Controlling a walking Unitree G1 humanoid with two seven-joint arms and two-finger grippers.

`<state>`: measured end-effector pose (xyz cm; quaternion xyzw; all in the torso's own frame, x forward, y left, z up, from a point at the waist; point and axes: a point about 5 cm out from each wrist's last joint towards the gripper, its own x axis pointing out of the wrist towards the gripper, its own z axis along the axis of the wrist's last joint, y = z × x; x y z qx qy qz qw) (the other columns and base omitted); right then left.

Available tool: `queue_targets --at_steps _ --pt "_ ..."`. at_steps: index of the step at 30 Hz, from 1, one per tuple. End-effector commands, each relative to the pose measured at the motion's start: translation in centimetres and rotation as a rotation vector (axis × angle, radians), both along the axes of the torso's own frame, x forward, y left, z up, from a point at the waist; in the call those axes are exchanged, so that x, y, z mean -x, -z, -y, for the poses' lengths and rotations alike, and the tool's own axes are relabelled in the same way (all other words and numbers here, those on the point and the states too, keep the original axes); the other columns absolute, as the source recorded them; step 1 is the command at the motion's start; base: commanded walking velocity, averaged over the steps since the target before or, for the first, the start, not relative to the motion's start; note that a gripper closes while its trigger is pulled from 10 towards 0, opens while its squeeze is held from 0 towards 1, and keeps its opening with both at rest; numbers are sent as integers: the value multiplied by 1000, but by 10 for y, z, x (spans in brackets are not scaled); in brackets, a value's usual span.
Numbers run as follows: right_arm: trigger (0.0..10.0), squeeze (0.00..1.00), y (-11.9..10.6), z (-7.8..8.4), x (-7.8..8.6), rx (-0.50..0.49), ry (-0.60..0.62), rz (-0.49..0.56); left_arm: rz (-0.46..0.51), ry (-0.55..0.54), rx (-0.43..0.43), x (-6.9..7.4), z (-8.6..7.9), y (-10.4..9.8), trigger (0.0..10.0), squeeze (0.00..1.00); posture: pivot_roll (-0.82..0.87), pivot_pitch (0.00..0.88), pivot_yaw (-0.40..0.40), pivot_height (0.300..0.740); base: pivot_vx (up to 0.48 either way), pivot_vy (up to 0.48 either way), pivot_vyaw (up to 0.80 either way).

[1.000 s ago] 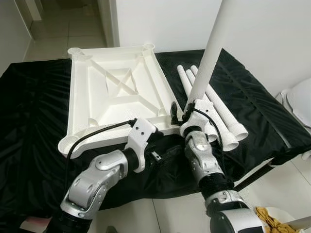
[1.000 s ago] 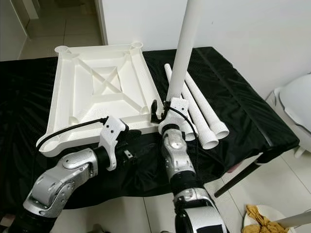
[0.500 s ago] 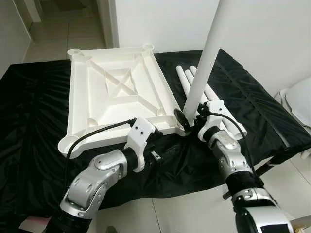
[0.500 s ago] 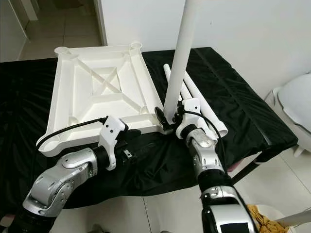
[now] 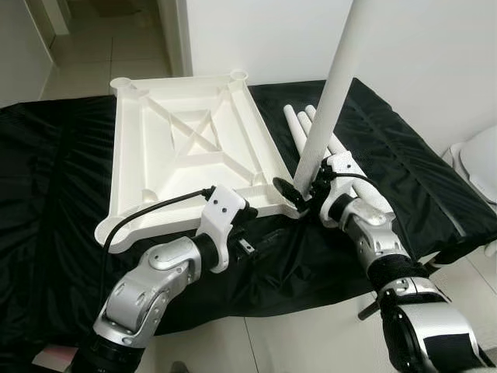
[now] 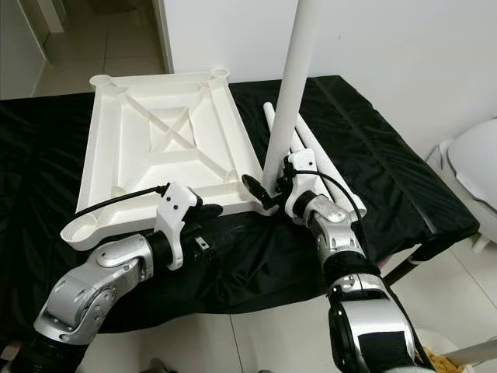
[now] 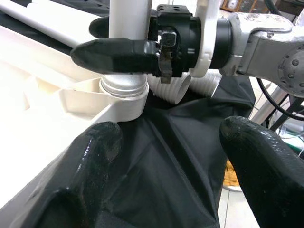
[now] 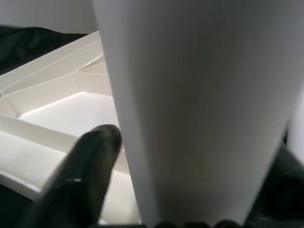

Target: Building children table

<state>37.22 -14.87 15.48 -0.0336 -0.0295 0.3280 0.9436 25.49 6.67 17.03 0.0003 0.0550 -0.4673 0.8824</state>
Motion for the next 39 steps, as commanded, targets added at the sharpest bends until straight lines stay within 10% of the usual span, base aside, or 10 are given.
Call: queue_targets --at_steps 1,14,15,39 --pt "0 0 1 2 -1 9 -5 -6 -2 10 0 0 0 -2 10000 0 -12 43 3 740 0 0 0" --pt "0 0 14 9 5 40 -66 -63 -6 -5 5 1 0 -1 10000 0 -16 47 -8 740 0 0 0" --pt "9765 0 15 11 5 40 -51 -62 -6 -4 6 1 0 -1 10000 0 -18 46 -8 740 0 0 0" --pt "10000 0 7 -20 -2 -181 477 -28 -6 11 9 1 4 0 10000 0 -32 35 -17 740 0 0 0"
